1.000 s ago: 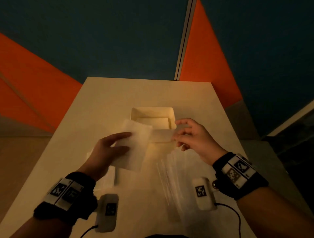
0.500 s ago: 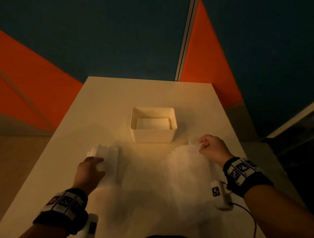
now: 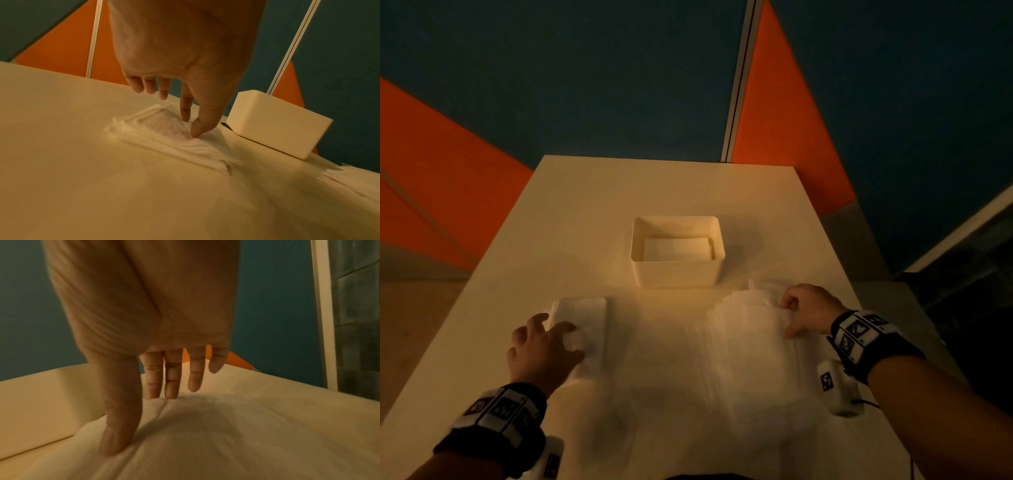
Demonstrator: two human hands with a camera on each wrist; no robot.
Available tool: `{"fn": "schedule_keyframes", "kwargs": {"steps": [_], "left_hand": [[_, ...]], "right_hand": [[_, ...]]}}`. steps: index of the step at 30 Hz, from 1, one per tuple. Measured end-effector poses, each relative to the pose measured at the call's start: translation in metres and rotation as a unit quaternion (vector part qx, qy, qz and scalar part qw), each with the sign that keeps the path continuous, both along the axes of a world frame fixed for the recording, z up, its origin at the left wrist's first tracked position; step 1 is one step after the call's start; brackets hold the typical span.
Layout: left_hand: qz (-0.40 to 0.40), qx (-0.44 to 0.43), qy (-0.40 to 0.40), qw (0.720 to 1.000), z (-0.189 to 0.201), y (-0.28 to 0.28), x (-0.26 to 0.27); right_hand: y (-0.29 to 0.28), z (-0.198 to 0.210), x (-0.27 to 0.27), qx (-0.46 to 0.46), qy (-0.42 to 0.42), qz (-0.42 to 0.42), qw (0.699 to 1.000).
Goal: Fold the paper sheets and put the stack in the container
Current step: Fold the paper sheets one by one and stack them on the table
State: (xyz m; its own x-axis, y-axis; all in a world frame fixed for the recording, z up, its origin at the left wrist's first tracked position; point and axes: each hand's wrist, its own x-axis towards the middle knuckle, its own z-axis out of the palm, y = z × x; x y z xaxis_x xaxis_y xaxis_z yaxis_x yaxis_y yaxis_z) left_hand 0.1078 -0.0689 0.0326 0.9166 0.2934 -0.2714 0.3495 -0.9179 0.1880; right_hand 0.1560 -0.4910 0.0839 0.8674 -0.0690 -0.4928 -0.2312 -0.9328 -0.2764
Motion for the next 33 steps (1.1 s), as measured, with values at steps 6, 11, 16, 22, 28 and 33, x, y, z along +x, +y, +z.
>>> {"fn": "schedule_keyframes", "kwargs": {"steps": [6,11,16,22,28,33], "left_hand": [[-0.016,0.012,-0.004,1.0,0.003,-0.001,-0.001],[-0.047,-0.002,-0.019,0.999,0.021,-0.013,0.004],[-0.14,-0.215,-0.046,0.965,0.05,-0.041,0.018],[-0.143,-0.492,0.107,0.852,0.09,-0.097,0.02],[-0.036,-0.647,0.162,0.744,0.101,-0.129,0.022],[0.043,-0.753,0.045,0.655,0.104,-0.126,0.025]], "right_hand": [[-0.002,0.0,-0.003,0.023,-0.033,-0.011,0.999],[-0.003,0.021,-0.002,0.045,-0.056,0.026,0.997],[0.013,0.066,0.001,0.227,-0.047,0.04,0.972],[0.052,0.093,0.0,0.426,-0.095,-0.047,0.898],[0.082,0.092,-0.012,0.571,-0.078,-0.088,0.812],[0.089,0.089,-0.016,0.609,-0.071,-0.128,0.78]]}}
